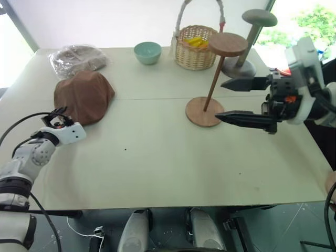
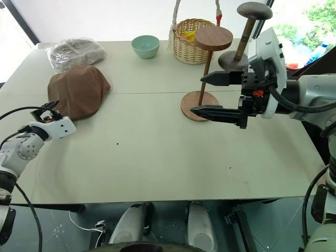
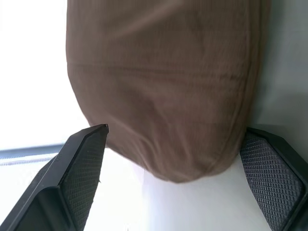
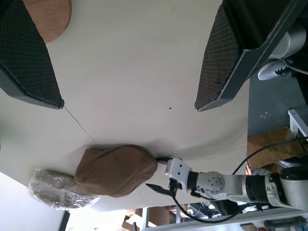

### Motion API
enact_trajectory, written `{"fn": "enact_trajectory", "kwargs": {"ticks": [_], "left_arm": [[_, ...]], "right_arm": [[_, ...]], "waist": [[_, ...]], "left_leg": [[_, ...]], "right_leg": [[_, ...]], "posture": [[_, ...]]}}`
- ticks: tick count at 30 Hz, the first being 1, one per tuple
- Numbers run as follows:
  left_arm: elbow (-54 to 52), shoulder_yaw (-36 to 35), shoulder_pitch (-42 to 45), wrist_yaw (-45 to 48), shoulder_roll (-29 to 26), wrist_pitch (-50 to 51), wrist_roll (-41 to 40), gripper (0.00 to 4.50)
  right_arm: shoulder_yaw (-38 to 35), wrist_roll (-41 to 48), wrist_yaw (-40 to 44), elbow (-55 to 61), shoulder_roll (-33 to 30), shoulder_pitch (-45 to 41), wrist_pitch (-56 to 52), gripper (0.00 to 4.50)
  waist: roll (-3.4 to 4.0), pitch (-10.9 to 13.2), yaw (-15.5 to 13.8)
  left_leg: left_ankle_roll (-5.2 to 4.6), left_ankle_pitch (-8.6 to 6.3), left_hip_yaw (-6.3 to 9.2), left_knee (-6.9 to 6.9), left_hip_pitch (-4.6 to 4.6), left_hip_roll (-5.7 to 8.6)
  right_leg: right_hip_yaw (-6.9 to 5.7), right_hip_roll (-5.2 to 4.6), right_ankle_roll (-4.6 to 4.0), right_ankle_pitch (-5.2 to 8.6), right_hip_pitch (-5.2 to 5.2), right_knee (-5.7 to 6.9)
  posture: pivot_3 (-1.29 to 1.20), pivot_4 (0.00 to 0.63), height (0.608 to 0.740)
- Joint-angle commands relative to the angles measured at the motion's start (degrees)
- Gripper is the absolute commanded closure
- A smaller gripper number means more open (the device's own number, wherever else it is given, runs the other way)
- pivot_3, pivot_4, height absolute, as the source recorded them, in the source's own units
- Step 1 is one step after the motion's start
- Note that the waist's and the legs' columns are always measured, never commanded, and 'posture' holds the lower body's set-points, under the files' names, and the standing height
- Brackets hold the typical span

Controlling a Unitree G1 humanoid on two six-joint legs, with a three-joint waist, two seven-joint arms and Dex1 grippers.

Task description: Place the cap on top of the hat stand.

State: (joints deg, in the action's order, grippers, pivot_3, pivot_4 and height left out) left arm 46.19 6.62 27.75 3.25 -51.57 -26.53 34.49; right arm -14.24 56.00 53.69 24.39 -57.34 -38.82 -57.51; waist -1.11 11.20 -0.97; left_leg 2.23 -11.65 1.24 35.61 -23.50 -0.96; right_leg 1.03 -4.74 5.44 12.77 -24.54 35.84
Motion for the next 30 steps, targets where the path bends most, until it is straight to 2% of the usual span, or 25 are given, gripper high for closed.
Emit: {"fn": "enact_trajectory", "kwargs": {"ticks": [1, 10, 13, 16, 21, 22, 30], "left_arm": [[2.82, 4.48, 3.14, -1.42, 0.55, -2.63, 3.1, 0.15], [17.27, 8.27, 14.9, -3.75, 3.72, -0.42, 3.77, 0.15], [19.99, 8.63, 16.31, -4.17, 4.29, 0.11, 3.0, 0.15], [21.07, 8.56, 17.06, -4.26, 4.39, -0.41, 2.35, 1.45], [21.1, 8.9, 17.88, -4.53, 3.59, -1.41, 2.35, 4.15], [20.94, 8.92, 18.04, -4.86, 3.3, -1.6, 2.23, 4.43], [14.9, 6.91, 19.41, -7.33, -0.46, -5.06, 0.53, 4.43]], "right_arm": [[-0.74, 0.58, -0.52, -0.15, 0.12, -1.82, 1.32, 0.0], [-0.43, 0.41, -2.03, -1.27, 1.11, -2.65, 2.25, 0.0], [-0.98, 0.65, -2.27, -0.96, 1.04, -2.28, 2.39, 0.0], [-1.69, 0.92, -2.32, -0.7, 0.79, -1.65, 2.45, 0.0], [-2.34, 0.4, -2.03, -0.78, 0.46, -0.52, 3.05, 0.0], [-2.4, 0.35, -2.03, -0.83, 0.44, -0.39, 3.21, 0.0], [-4.12, 0.93, -3.46, -3.04, -0.6, 0.41, 1.89, 0.0]], "waist": [[0.0, 0.0, 0.01], [0.05, -0.03, -1.54], [0.04, -0.04, -1.15], [0.03, -0.03, -0.67], [0.01, -0.02, -0.34], [0.0, -0.03, -0.28], [-0.07, 0.01, 0.24]], "left_leg": [[0.0, 0.0, 0.0, 0.04, 0.0, 0.0], [0.01, -0.01, -0.12, 0.33, 0.0, -0.18], [0.02, -0.01, -0.72, 0.5, -0.04, -0.71], [0.01, -0.01, -0.99, 0.47, -0.06, -0.83], [0.0, 0.0, -0.98, 0.48, -0.53, -0.84], [-0.01, 0.0, -0.97, 0.5, -0.56, -0.84], [0.0, 0.0, -0.98, 0.56, -0.68, -0.84]], "right_leg": [[0.0, 0.0, 0.0, 0.0, 0.02, 0.01], [-0.22, -0.03, 0.04, 0.01, 0.22, 0.24], [-0.3, 0.03, 0.03, 0.01, 0.24, 0.23], [-0.23, 0.06, 0.03, 0.0, 0.16, 0.19], [-0.25, 0.1, 0.22, -0.03, -0.22, 0.2], [-0.26, 0.1, 0.25, -0.05, -0.23, 0.2], [-0.26, 0.08, 0.12, 0.01, -0.3, 0.17]], "posture": [[0.0, 0.15, 0.74], [0.0, 0.15, 0.74], [0.0, 0.15, 0.74], [0.0, 0.15, 0.74], [0.0, 0.15, 0.74], [0.0, 0.15, 0.74], [0.0, 0.15, 0.74]]}}
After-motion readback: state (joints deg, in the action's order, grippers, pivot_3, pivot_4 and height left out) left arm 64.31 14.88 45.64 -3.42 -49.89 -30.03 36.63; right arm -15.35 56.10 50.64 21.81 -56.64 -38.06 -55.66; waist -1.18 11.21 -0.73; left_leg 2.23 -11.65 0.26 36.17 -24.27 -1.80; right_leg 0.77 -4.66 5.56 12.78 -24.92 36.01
